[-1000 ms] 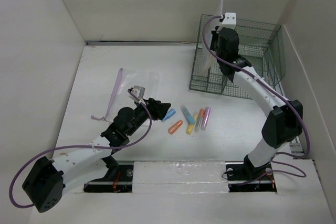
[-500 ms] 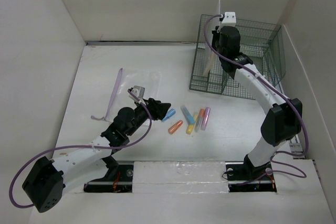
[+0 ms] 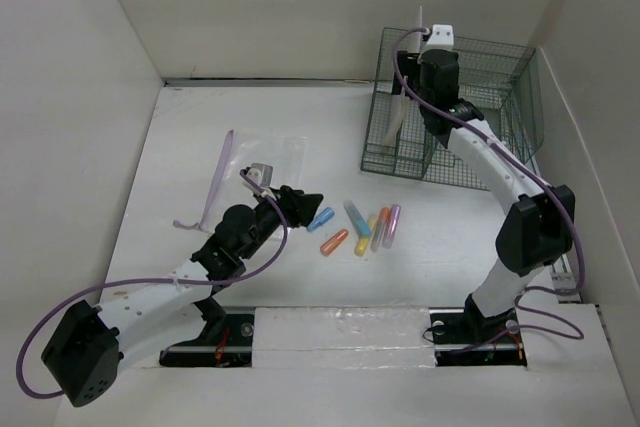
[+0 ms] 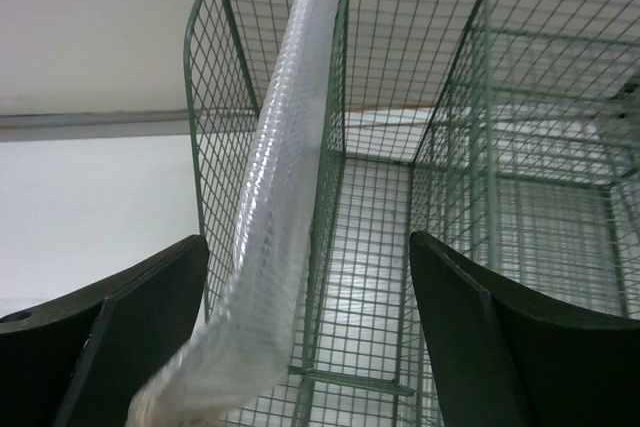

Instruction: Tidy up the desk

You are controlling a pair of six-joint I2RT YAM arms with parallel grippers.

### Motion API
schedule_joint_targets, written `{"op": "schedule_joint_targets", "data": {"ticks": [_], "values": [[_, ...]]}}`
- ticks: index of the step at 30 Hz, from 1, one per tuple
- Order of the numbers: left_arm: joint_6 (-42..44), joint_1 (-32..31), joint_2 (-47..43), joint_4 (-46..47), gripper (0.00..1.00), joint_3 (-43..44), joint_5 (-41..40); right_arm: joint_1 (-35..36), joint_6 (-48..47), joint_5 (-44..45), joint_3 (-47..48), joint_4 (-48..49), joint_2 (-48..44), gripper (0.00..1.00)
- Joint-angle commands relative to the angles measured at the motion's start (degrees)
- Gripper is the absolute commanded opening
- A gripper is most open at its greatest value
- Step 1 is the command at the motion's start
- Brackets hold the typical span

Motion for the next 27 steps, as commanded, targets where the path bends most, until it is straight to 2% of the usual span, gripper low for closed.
{"op": "schedule_joint_targets", "data": {"ticks": [1,2,5,8,9,10,12,13,16,17,21,22,23,24,25,27], "values": [[0.27,-0.31,-0.94,1.13,0.58,0.83,-1.96,0.69,0.5,2.46,-0.44,2.23,-7.11,0.87],[0.01,-0.31,-0.94,-0.53,0.58,1.19,-3.53,0.69,0.59,2.28,-0.7,2.14,-8.25,0.91],[-1.3,-0.31,-0.76,-4.74,0.58,3.38,-7.92,1.21,1.11,2.11,-2.63,2.05,-12.47,0.96],[-2.62,-0.31,-0.32,-8.96,0.59,5.84,-12.49,2.52,2.43,1.67,-6.23,2.92,-17.04,0.95],[-3.24,-0.31,-0.15,-9.68,0.59,6.37,-13.64,3.66,2.87,1.49,-7.63,3.37,-18.35,0.89],[-4.55,-0.31,-0.15,-10.38,0.61,7.33,-14.61,4.46,3.05,0.79,-9.21,3.98,-20.63,0.83],[-6.22,-0.31,-0.15,-12.49,0.63,8.48,-17.34,7.08,3.84,0.17,-12.91,5.83,-22.05,0.56],[-7.27,-0.31,-0.06,-12.85,0.64,9.44,-17.78,8.23,4.45,-0.52,-13.79,5.66,-22.75,0.29],[-9.83,1.62,0.99,-13.82,0.68,11.11,-19.37,13.84,6.38,-4.2,-17.74,7.05,-22.15,0.04],[-11.4,2.5,1.17,-13.82,0.68,11.3,-19.11,15.61,7.0,-4.92,-18.45,7.32,-21.19,0.01],[-13.61,5.66,2.66,-13.64,0.67,12.09,-19.98,22.56,9.81,-7.11,-20.13,9.69,-14.08,0.0],[-14.14,6.19,2.49,-13.9,0.63,12.26,-20.42,23.35,11.12,-8.43,-20.13,10.39,-12.15,0.0],[-14.4,7.24,2.49,-13.12,0.6,12.0,-21.29,23.88,13.13,-9.83,-19.95,11.18,-8.3,0.05],[-15.62,9.6,1.45,-10.94,0.52,10.17,-20.08,24.76,14.2,-12.89,-19.08,12.84,-4.26,0.19],[-15.64,9.62,1.44,-10.92,0.51,10.16,-20.07,24.77,14.21,-14.05,-19.07,13.3,-4.22,0.26],[-16.86,14.7,1.26,-7.76,0.47,9.11,-16.83,25.38,15.26,-16.95,-18.11,14.96,2.07,0.39]]}}
